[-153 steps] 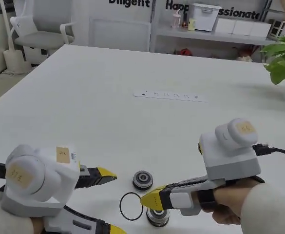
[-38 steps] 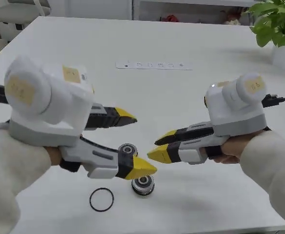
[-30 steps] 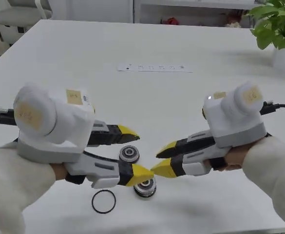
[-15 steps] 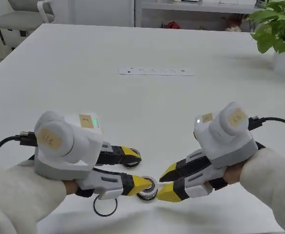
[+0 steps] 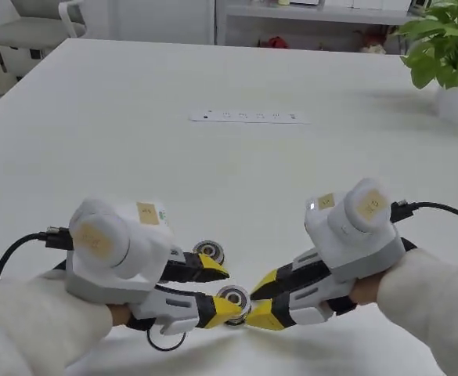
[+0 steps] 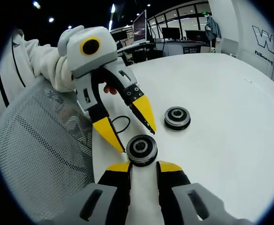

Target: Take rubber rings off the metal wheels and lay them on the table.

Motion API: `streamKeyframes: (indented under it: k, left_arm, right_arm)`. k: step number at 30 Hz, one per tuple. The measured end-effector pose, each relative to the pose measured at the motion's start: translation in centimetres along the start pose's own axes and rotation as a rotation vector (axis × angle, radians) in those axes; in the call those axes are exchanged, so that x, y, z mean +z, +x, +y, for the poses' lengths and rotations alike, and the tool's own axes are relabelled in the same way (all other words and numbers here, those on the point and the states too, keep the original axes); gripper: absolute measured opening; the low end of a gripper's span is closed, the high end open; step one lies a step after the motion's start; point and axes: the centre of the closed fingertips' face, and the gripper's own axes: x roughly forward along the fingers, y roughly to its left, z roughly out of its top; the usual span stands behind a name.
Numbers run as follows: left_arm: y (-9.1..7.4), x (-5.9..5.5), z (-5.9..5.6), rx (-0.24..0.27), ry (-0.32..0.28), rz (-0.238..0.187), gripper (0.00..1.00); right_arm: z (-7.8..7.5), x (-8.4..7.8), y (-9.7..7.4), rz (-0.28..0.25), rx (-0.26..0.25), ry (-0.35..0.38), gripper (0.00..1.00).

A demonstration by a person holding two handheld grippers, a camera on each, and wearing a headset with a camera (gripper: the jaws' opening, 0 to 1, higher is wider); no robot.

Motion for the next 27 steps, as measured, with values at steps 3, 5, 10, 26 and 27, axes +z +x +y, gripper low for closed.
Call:
streamKeyframes:
  k: [3, 5, 10, 26, 27]
  left_arm:
    - [0.03, -0.16, 0.12, 0.004, -0.002, 0.006, 0.22]
    - [0.08, -0.23, 0.07, 0.0, 0.004, 0.008, 0.22]
    - [0.3, -0.81, -0.27, -0.017, 0.01, 0.022, 0.18]
    - [0.39, -0.47, -0.06, -0.011, 0.005, -0.006, 0.15]
    - [0.38, -0.46, -0.06, -0.011, 0.005, -0.007, 0.15]
  right_arm:
    - [0.09, 0.1, 0.11, -0.005, 0.004, -0.004, 0.17]
    - [0.09, 0.14, 0.19, -0.007, 0.005, -0.006, 0.17]
    - [0.11, 0.21, 0.22, -0.013, 0.009, -0.023, 0.16]
    - [-0.46, 0.17, -0.09, -0.018, -0.01, -0.057, 0.01]
    - [-0.41, 0.15, -0.05, -0.014, -0.008, -0.054, 0.01]
